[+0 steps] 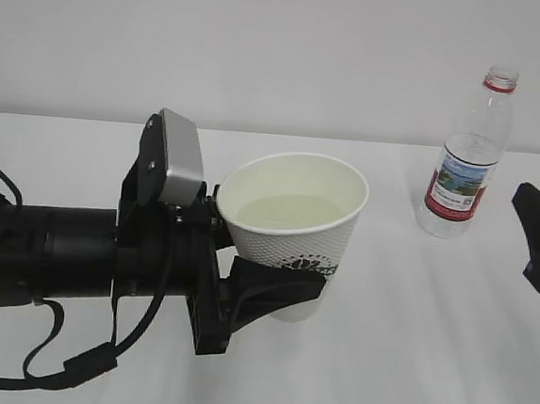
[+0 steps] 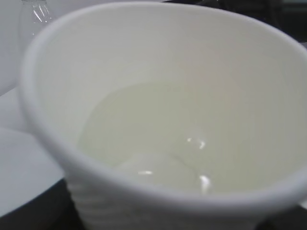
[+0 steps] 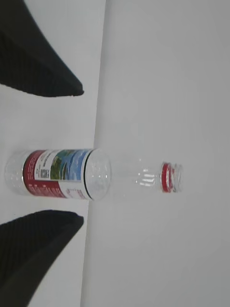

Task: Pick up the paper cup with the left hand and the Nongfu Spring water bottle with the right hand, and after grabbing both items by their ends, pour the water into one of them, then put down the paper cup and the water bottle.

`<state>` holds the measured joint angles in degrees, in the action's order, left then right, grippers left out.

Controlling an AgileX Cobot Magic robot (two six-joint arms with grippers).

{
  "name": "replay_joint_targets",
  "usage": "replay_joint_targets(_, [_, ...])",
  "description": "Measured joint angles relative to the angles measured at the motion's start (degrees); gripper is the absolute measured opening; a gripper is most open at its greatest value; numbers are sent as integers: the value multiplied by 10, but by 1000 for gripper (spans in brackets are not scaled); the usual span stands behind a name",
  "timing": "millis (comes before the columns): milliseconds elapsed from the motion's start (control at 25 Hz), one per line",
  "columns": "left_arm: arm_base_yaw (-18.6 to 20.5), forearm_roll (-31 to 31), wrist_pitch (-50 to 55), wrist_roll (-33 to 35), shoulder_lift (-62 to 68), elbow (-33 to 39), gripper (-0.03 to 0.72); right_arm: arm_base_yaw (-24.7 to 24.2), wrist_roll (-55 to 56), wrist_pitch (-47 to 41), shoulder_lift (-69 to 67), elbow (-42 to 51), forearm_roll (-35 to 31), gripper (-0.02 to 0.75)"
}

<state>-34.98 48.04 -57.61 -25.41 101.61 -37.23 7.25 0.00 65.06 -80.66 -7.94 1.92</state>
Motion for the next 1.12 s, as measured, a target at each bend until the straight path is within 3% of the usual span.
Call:
replay_joint_targets(160, [0,-15,0,17,0,0,492,0,0,-6,0,0,-49,555])
replay_joint_targets(320, [0,-48,2,27,0,0,492,0,0,-6,0,0,-57,555])
replay_joint_targets(640, [0,-107,7,69,0,0,492,0,0,-7,0,0,-57,555])
replay_joint_targets(1120, [0,-223,16,114,0,0,492,0,0,-2,-51,0,-5,555])
